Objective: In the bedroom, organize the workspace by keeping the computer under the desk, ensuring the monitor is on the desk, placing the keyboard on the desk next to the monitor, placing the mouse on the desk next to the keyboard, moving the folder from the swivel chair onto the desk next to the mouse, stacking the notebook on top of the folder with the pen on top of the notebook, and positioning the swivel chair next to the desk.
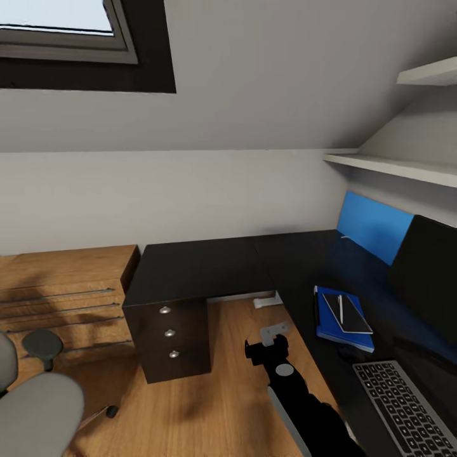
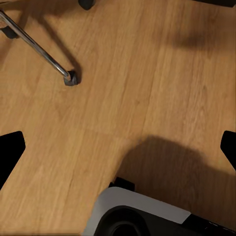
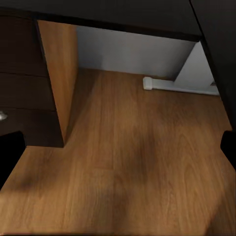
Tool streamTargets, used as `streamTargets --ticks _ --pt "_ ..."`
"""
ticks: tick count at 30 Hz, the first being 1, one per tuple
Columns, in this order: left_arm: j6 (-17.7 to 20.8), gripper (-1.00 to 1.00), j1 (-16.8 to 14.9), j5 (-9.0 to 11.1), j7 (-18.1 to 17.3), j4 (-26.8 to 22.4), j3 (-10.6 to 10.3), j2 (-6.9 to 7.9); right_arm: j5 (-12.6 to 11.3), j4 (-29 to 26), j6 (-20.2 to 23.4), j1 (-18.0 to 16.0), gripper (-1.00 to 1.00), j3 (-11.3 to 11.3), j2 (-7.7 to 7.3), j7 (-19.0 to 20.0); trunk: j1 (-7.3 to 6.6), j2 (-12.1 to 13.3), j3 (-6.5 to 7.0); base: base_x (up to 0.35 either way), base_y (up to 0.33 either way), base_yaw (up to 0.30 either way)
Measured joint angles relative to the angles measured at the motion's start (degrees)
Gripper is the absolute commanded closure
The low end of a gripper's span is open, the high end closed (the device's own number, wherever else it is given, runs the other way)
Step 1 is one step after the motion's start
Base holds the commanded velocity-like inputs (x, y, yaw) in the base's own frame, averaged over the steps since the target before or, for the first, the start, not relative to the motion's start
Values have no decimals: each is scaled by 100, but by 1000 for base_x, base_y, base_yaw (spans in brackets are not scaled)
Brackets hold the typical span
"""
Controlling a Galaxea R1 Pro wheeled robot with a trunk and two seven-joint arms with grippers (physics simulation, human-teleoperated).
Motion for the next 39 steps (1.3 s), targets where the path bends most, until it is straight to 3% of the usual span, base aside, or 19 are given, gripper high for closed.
streamTargets --ticks 6,10,11,14,15,17,19,22,27,32,39 --pt "-8 -100 0 5 -15 0 -7 -2 -11 296 -234 0 -100 99 25 -4 -1 0 0 -19 1 0" --pt "-4 -100 0 6 -18 0 -8 -3 -12 793 -611 0 -100 112 59 -6 -1 0 0 -3 0 0" --pt "48 -100 0 16 -14 -1 -4 0 -13 1669 -1202 1 -100 113 182 -1 -22 38 17 0 0 0" --pt "227 -100 0 22 -13 -13 1 3 -16 2636 -1676 1 -100 108 306 9 -88 159 71 0 0 0" --pt "716 -100 -2 33 -12 -325 26 0 30 3463 -3278 2 -100 113 575 14 -110 198 89 0 0 0" --pt "794 -100 0 43 -12 -409 34 -4 11 5135 -3945 4 -100 91 617 3 -154 279 124 0 0 0" --pt "870 -100 0 51 -12 -471 37 -15 22 5572 -4477 1 -100 99 654 -1 -198 359 161 0 0 0" --pt "937 -100 0 46 -8 -521 26 -76 15 5980 -4826 0 -100 78 671 -2 -264 480 215 0 0 17" --pt "1229 -100 -1 43 12 -730 -1 -205 -7 6327 -5016 -1 -100 52 639 70 -374 681 322 0 0 75" --pt "2161 -100 -1 42 13 -1495 -14 -259 -12 6532 -5165 -1 -100 39 604 467 -484 881 449 0 0 75" --pt "2334 -100 0 43 9 -1840 -11 -283 -10 6557 -5185 -1 -100 32 580 541 -637 1162 635 0 0 34"
